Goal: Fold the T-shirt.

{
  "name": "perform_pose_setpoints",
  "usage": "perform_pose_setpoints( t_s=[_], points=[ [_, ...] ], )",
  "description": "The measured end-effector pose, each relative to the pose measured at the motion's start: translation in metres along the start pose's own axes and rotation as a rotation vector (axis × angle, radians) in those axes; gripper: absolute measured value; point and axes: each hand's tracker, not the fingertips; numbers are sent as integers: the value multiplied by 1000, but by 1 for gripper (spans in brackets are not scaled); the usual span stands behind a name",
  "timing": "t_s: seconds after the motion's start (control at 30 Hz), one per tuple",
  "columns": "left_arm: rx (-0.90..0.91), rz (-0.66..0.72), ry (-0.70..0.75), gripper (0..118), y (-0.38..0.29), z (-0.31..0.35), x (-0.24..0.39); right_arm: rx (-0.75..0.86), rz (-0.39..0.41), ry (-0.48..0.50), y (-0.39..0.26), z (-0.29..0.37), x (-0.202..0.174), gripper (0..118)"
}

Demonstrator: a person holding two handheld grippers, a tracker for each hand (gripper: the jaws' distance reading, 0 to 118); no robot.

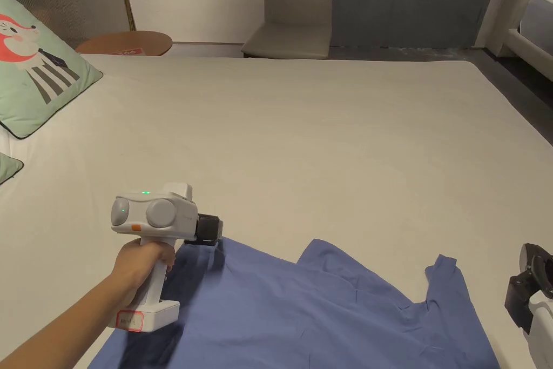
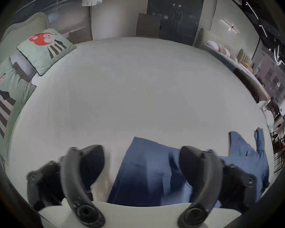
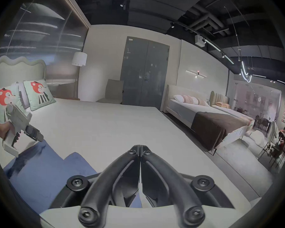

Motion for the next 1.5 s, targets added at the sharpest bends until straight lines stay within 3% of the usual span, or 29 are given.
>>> perform_pose_setpoints(
  t_s=[0.1,0.17,0.2,0.43,0.57,0.6,0.67,0.73,0.8,0.9,1.0,1.13,1.2,1.33,1.4,1.43,1.5],
  points=[
    [-54,-33,-6,40,-10,-12,10,-18,7,-5,-5,-3,5,1],
    [-66,-79,8,7,-18,-16,19,-29,8,-14,-11,-4,8,1],
    [-22,-106,31,1,-21,-14,23,-35,7,-18,-13,-4,11,1],
    [23,-76,56,1,-21,3,27,-123,-53,-25,-14,-2,27,1],
    [80,-131,55,1,-19,35,31,-229,-89,-4,-15,-11,39,2],
    [90,-138,50,1,-19,43,31,-255,-100,4,-16,-13,43,10],
    [124,-131,32,1,-18,62,29,-309,-132,39,-20,-18,51,64],
    [155,-109,-5,1,-16,77,24,-367,-142,56,-26,-21,57,103],
    [180,-94,-27,1,-19,95,23,-402,-173,47,-34,-19,61,108],
    [198,-97,-45,1,-23,113,21,-524,-174,62,-49,-19,66,108],
    [214,-104,-52,1,-31,126,21,-581,-214,78,-66,-16,67,107],
    [221,-93,-56,1,-39,134,19,-641,-209,112,-84,-25,54,103],
    [221,-95,-52,1,-41,137,19,-679,-194,132,-89,-31,45,90],
    [222,-85,-52,1,-45,140,17,-725,-185,136,-104,-33,34,32],
    [225,-82,-51,1,-48,143,19,-697,-191,156,-109,-28,33,26],
    [226,-82,-52,1,-48,144,19,-685,-208,165,-109,-26,32,7],
    [227,-86,-49,1,-49,146,20,-668,-172,150,-105,-21,29,7]
  ],
)
